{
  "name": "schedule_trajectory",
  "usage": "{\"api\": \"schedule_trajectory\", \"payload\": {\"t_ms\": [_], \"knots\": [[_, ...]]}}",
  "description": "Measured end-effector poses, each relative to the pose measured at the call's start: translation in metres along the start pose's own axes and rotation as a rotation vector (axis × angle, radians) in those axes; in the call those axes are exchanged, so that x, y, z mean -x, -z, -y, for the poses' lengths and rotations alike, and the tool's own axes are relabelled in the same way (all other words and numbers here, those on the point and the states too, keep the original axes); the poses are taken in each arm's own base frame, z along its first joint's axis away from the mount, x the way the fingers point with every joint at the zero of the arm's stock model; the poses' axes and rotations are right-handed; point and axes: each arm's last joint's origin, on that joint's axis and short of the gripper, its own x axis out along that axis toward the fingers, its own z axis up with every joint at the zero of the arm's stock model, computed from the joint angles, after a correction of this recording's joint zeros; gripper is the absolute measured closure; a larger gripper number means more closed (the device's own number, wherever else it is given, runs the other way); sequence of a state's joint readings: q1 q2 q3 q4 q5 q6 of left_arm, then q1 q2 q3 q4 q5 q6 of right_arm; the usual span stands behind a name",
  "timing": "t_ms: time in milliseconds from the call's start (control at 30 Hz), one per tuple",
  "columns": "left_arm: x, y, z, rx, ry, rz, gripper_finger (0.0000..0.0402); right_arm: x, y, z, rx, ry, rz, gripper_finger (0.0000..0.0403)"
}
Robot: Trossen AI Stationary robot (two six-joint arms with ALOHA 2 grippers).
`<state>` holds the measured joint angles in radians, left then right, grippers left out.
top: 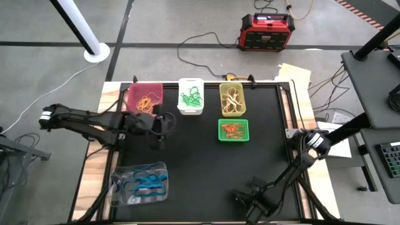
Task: Sort rubber bands into baskets
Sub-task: Put the green rubber band into the white bin
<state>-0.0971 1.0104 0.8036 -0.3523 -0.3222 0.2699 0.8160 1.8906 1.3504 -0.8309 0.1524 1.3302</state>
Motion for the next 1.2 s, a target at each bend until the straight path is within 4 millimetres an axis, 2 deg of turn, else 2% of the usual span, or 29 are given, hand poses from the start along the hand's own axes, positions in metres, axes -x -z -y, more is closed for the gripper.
{"api": "schedule_trajectory", "payload": {"t_ms": [100,233,367,567,700,867,967,1033,1200], "knots": [[0.010,0.005,-0.001,0.011,-0.005,0.034,0.0272,0.023,-0.019,0.003,-0.037,-0.036,0.160,0.0393],[0.021,0.008,-0.004,0.029,-0.013,0.062,0.0272,0.052,-0.053,0.010,-0.022,-0.072,0.417,0.0394],[0.029,0.009,-0.007,0.042,-0.020,0.089,0.0272,0.082,-0.102,0.027,0.055,-0.043,0.677,0.0394],[0.035,0.009,-0.009,0.050,-0.026,0.113,0.0272,0.096,-0.187,0.059,0.275,0.086,0.908,0.0394],[0.036,0.009,-0.009,0.052,-0.028,0.116,0.0272,0.088,-0.248,0.104,0.296,0.149,0.960,0.0394],[0.037,0.009,-0.010,0.056,-0.030,0.119,0.0272,0.064,-0.306,0.183,0.098,0.287,0.949,0.0394],[0.036,0.008,-0.010,0.057,-0.036,0.119,0.0272,0.048,-0.327,0.223,0.021,0.292,0.924,0.0394],[0.036,0.008,-0.010,0.058,-0.037,0.121,0.0272,0.037,-0.337,0.242,0.002,0.227,0.908,0.0394],[0.035,0.008,-0.009,0.067,-0.037,0.117,0.0272,0.012,-0.352,0.270,-0.091,0.128,0.896,0.0393]]}}
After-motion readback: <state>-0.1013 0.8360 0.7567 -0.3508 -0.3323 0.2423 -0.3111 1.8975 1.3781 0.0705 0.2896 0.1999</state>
